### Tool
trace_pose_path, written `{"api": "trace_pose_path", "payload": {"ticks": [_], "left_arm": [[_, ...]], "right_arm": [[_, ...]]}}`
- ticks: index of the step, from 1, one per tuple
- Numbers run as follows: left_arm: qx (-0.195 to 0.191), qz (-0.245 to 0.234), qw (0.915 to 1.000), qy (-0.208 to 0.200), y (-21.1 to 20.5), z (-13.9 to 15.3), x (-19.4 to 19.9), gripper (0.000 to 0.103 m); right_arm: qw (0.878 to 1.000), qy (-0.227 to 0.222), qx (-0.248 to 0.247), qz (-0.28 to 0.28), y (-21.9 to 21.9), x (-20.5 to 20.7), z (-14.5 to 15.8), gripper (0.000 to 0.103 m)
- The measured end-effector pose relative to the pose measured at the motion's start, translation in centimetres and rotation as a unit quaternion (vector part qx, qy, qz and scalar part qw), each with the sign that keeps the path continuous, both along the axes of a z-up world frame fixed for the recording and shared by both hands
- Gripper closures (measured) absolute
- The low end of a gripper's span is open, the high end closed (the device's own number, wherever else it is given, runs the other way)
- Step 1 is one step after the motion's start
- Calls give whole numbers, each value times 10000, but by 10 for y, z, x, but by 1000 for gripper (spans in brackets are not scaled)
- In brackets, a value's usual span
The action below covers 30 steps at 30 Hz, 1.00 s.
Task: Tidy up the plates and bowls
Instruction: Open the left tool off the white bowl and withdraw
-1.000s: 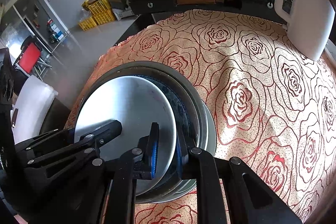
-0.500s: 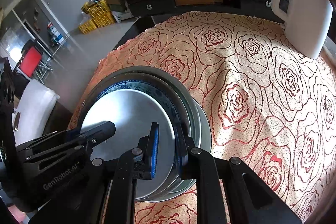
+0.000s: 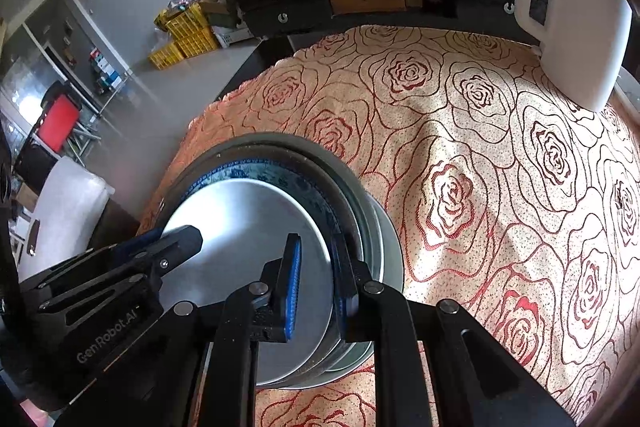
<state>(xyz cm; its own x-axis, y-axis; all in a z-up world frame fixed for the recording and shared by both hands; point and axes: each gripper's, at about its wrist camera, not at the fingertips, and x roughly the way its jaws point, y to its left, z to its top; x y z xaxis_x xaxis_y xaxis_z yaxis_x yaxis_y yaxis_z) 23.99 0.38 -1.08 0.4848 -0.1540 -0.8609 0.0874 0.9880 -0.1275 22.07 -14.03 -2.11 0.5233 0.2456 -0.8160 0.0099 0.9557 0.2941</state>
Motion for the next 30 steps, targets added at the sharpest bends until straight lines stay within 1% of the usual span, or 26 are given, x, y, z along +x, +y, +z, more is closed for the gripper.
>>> {"api": "trace_pose_path", "payload": {"ticks": [2, 4, 8, 17, 19, 21, 27, 30], "left_arm": [[26, 32, 9999, -93, 2, 6, -2, 76], [140, 91, 9996, -241, 3, 13, -6, 76], [322, 151, 9982, -486, 7, 26, -14, 76], [245, 83, 9968, -750, 13, 45, -35, 76], [277, 133, 9966, -764, 13, 45, -43, 76], [418, 196, 9966, -683, 12, 43, -52, 76], [746, -46, 9938, -828, -4, 35, -86, 76], [853, -45, 9929, -832, -8, 32, -100, 76]], "right_arm": [[9999, -145, 26, -58, -3, -2, 6, 0], [9994, -294, 43, -150, -8, -5, 14, 0], [9986, -444, 57, -287, -17, -10, 26, 0], [9980, -511, -70, -367, -32, -23, 37, 0], [9978, -531, -157, -365, -34, -28, 39, 0], [9976, -552, -258, -343, -35, -35, 41, 0], [9978, -434, -452, -219, -34, -59, 37, 0], [9971, -468, -568, -183, -32, -73, 40, 0]]}}
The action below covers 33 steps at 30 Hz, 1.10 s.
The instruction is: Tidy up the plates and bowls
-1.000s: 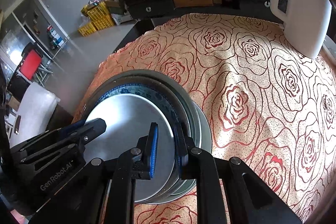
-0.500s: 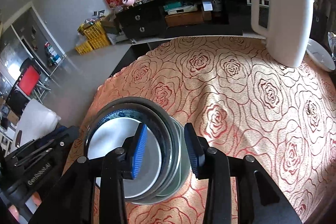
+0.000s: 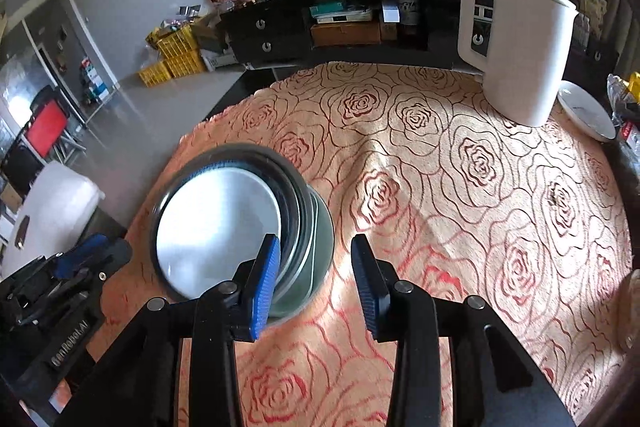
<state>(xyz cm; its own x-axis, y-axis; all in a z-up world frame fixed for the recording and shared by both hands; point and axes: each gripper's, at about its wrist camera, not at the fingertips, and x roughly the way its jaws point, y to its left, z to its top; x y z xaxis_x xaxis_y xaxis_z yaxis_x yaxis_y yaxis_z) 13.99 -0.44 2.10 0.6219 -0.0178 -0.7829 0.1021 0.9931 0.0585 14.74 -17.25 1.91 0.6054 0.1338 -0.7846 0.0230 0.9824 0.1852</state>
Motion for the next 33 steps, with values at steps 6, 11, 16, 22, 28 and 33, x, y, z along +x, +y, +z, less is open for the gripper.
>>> {"api": "trace_pose_path", "payload": {"ticks": [6, 11, 16, 22, 28, 33], "left_arm": [[50, 82, 9997, 221, 2, -12, -3, 76], [-172, 501, 9980, 341, 31, -8, 22, 76], [-238, 700, 9969, 279, 45, 1, 67, 76], [-219, 702, 9953, 624, 44, -24, 116, 76], [-237, 761, 9930, 872, 45, -41, 137, 78], [-365, 856, 9907, 995, 50, -50, 139, 78]], "right_arm": [[9997, 168, -115, 127, 11, -28, -9, 0], [9994, 341, -62, 12, 7, -27, -18, 0], [9994, 347, 47, -50, 2, -23, -20, 0], [9990, 434, 122, -7, 3, -15, -26, 0], [9983, 502, 306, -30, 0, -9, -29, 0], [9980, 523, 360, 2, 3, -6, -31, 0]]}}
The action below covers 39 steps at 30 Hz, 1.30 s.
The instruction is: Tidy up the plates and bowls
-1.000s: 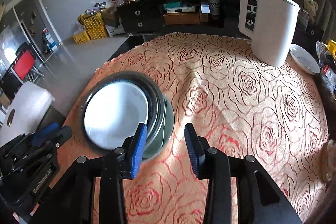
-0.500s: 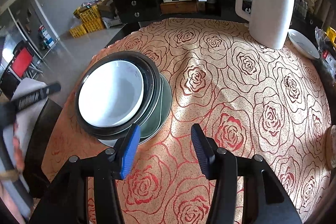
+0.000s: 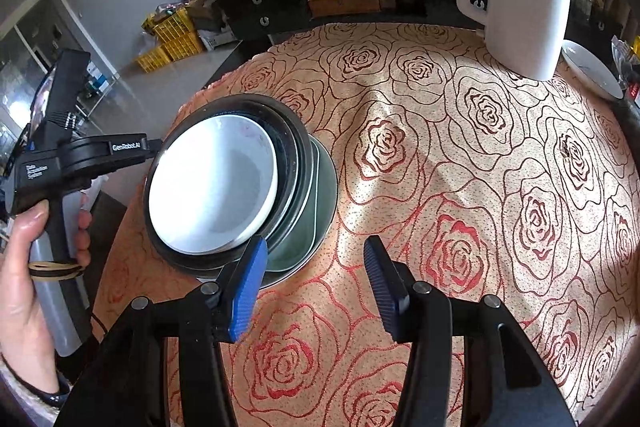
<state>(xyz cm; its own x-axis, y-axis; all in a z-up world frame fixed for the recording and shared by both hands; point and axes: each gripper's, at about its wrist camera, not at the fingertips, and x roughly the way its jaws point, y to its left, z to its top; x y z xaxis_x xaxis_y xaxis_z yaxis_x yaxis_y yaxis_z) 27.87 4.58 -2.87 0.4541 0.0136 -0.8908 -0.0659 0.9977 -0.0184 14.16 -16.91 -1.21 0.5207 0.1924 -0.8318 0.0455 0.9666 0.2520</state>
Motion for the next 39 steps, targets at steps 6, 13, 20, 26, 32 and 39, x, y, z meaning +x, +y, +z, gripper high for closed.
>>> {"api": "trace_pose_path", "payload": {"ticks": [6, 13, 20, 26, 32, 39], "left_arm": [[34, -43, 10000, 61, -4, -5, -1, 81], [-53, -23, 9998, 178, -2, -6, -1, 83], [-143, -11, 9998, 172, -1, -3, -2, 83], [14, -14, 9999, 147, -4, -4, -2, 83], [187, -35, 9998, 101, -9, -4, -3, 83], [246, -30, 9996, 93, -9, -5, -3, 83]], "right_arm": [[9999, 43, 28, 100, 8, 1, -3, 0], [10000, 41, 58, 47, 4, 4, -3, 0], [9997, -143, 79, -165, -8, 24, 5, 0], [9989, -140, 126, -431, -23, 53, -1, 0], [9989, 25, 111, -447, -27, 75, -15, 0], [9989, 109, 177, -426, -25, 83, -22, 0]]}}
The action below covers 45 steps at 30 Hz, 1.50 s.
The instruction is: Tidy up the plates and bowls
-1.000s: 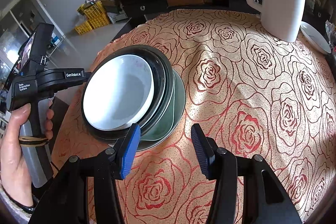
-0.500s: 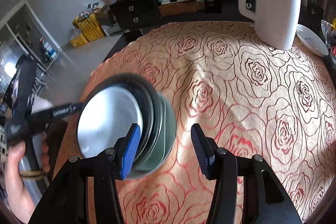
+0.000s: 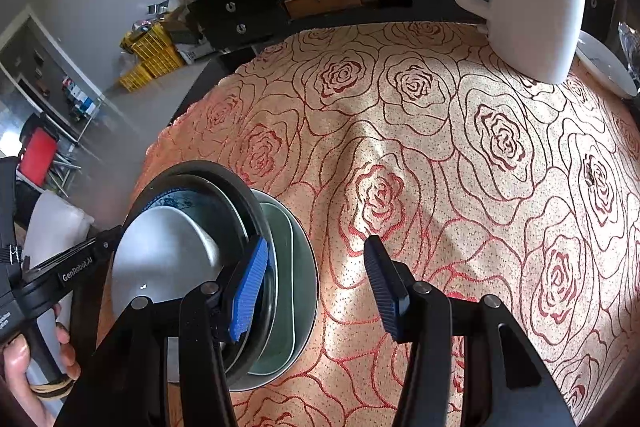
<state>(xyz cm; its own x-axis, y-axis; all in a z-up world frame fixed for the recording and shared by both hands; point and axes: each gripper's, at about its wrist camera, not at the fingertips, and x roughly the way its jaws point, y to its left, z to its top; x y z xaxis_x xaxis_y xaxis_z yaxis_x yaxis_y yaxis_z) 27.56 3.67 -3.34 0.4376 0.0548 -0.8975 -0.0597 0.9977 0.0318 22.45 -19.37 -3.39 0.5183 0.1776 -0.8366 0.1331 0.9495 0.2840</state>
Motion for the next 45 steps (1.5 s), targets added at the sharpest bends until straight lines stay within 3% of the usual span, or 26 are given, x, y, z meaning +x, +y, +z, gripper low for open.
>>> {"api": "trace_pose_path", "payload": {"ticks": [33, 45], "left_arm": [[25, 5, 10000, -43, 0, 0, -3, 83], [-189, 112, 9997, 136, 6, -4, -5, 83]], "right_arm": [[9997, -7, 225, -15, -4, 8, -10, 0], [9995, 164, 255, -50, -4, 7, -8, 0]]}}
